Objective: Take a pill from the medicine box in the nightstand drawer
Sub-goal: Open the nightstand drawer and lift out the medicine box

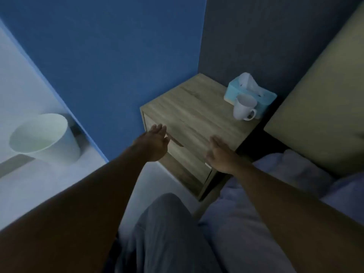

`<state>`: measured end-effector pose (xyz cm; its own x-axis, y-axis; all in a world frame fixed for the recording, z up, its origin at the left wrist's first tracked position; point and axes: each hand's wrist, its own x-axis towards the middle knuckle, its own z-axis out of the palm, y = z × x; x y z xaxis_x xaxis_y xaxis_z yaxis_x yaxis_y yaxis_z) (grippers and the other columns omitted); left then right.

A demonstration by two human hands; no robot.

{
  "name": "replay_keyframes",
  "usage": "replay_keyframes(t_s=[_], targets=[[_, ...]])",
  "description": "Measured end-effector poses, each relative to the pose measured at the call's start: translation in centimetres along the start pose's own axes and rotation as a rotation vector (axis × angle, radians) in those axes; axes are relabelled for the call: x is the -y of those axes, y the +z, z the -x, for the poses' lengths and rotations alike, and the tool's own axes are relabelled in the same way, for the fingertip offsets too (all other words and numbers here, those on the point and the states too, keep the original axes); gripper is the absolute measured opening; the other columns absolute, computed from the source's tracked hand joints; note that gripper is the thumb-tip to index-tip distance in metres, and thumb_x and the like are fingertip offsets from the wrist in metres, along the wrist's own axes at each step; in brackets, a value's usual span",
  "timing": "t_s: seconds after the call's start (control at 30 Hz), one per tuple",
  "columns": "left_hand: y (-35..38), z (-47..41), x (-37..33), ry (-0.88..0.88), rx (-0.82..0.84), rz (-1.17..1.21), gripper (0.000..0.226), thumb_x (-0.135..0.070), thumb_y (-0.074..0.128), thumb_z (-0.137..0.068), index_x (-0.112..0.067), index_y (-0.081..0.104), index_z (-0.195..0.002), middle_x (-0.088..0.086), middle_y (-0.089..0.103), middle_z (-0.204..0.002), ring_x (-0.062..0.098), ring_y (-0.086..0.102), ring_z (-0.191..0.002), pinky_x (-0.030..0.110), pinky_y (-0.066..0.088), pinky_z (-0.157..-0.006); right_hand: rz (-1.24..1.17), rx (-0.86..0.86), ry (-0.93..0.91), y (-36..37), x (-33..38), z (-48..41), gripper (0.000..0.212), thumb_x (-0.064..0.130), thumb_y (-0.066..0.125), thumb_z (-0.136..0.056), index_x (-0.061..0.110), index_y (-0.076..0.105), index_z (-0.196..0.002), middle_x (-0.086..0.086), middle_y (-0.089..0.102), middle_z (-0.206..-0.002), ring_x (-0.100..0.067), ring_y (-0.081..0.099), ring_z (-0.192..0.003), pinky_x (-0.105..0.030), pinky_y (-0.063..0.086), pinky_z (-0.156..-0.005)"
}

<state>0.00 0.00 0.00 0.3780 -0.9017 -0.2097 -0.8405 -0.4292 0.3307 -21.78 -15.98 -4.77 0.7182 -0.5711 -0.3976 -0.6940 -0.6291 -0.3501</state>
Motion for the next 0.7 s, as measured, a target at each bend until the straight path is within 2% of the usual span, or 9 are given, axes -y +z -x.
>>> replay_keyframes(t_s=[0.13,0.27,0.37,0.5,0.6,0.7], targets=[[3.6,-2.5,1.5,-0.090,0.082,0.122,0.061,-0.034,0.028,-0.103,-0.007,0.014,-0.156,0.012,0.014,-0.165,0.024,0.008,-0.153,0.044,0.016,-0.123,0.027,-0.094,-0.047,2.8,-1.1,-2.0,0.083,0.048,0.044,-0.100,0.007,0.001,-0.158,-0.010,-0.004,-0.167,-0.024,-0.006,-0.154,-0.040,0.001,-0.124],[8.1,-4.8,3.0,-0.146,0.091,0.257,0.059,-0.031,0.033,-0.103,-0.008,0.018,-0.155,0.013,0.019,-0.163,0.026,0.014,-0.152,0.041,0.018,-0.122,0.138,-0.232,-0.083,5.9,-1.9,-3.1,0.078,0.052,0.031,-0.100,0.009,0.001,-0.158,-0.010,-0.003,-0.167,-0.024,-0.004,-0.155,-0.045,0.003,-0.126],[11.0,-6.3,3.8,-0.176,0.075,0.373,0.061,-0.033,0.034,-0.103,-0.010,0.016,-0.156,0.011,0.018,-0.164,0.025,0.015,-0.152,0.037,0.016,-0.120,0.272,-0.341,-0.061,7.4,-2.0,-3.4,0.077,0.055,0.020,-0.099,0.008,0.011,-0.158,-0.012,0.007,-0.167,-0.025,0.004,-0.155,-0.048,0.010,-0.125],[13.4,-8.1,3.6,-0.211,-0.007,0.569,0.066,-0.034,0.035,-0.103,-0.010,0.006,-0.157,0.008,0.005,-0.166,0.021,0.005,-0.153,0.030,0.008,-0.118,0.301,-0.394,-0.058,7.7,-2.0,-3.7,0.076,0.055,0.015,-0.099,0.006,0.020,-0.156,-0.014,0.016,-0.165,-0.026,0.013,-0.153,-0.048,0.014,-0.124],[14.7,-9.4,2.9,-0.198,-0.062,0.684,0.075,-0.039,0.034,-0.103,-0.011,-0.010,-0.156,0.005,-0.012,-0.166,0.018,-0.008,-0.152,0.032,0.003,-0.121,0.314,-0.410,-0.063,7.8,-2.0,-3.8,0.074,0.053,0.020,-0.100,0.004,0.022,-0.155,-0.016,0.020,-0.164,-0.028,0.017,-0.153,-0.049,0.018,-0.123],[15.4,-10.9,2.1,-0.213,-0.177,0.804,0.081,-0.043,0.036,-0.101,-0.014,-0.016,-0.155,0.003,-0.011,-0.166,0.017,-0.007,-0.152,0.037,0.005,-0.124,0.326,-0.431,-0.063,8.0,-2.0,-4.1,0.072,0.051,0.023,-0.100,0.004,0.022,-0.155,-0.016,0.021,-0.164,-0.028,0.018,-0.152,-0.050,0.020,-0.122]])
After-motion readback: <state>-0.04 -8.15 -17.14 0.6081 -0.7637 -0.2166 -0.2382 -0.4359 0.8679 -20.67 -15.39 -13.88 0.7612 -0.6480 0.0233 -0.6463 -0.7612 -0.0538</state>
